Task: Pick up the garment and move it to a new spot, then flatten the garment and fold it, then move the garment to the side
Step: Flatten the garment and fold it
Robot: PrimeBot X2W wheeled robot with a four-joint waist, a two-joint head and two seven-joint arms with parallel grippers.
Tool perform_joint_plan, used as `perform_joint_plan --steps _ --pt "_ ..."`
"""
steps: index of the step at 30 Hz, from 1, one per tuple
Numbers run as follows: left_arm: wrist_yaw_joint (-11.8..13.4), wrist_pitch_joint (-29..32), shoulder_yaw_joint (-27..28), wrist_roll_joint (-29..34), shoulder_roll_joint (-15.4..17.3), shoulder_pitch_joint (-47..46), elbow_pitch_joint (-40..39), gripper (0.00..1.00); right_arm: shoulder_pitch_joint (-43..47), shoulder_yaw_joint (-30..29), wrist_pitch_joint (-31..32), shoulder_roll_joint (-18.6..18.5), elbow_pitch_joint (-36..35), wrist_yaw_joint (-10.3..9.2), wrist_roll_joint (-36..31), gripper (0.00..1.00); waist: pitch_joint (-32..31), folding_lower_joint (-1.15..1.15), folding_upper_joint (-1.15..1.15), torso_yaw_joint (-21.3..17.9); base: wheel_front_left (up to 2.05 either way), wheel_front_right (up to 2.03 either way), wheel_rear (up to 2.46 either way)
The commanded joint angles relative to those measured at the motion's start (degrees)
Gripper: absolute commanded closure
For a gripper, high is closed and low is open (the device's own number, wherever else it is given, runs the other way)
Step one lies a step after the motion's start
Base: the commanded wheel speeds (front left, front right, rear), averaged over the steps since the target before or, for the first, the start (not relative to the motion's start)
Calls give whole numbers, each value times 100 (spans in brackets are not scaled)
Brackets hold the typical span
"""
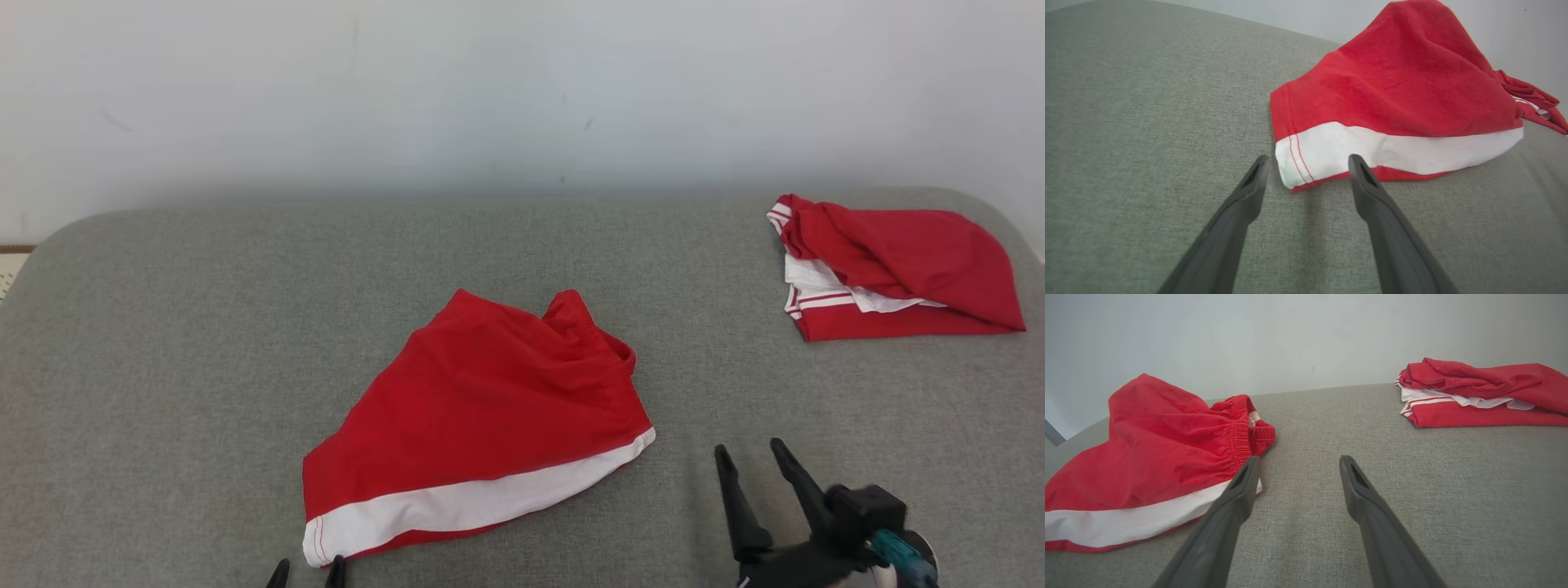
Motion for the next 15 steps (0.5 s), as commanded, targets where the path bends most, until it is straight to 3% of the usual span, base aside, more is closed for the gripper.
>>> perform_joint_plan --steps 1,7,15 --pt "-36 -13 -39 -46 11 -150 221 0 -159 207 65 -120 135 -5 45 0 85 0 0 36 0 0 0" --pt "-106 -27 -71 -151 86 -636 1060 0 -771 1183 226 -548 738 -5 280 0 228 0 0 31 0 0 0" --pt "-180 -36 -49 -200 114 -981 1310 0 -1454 2225 223 -835 1402 -5 704 0 406 0 0 79 0 0 0"
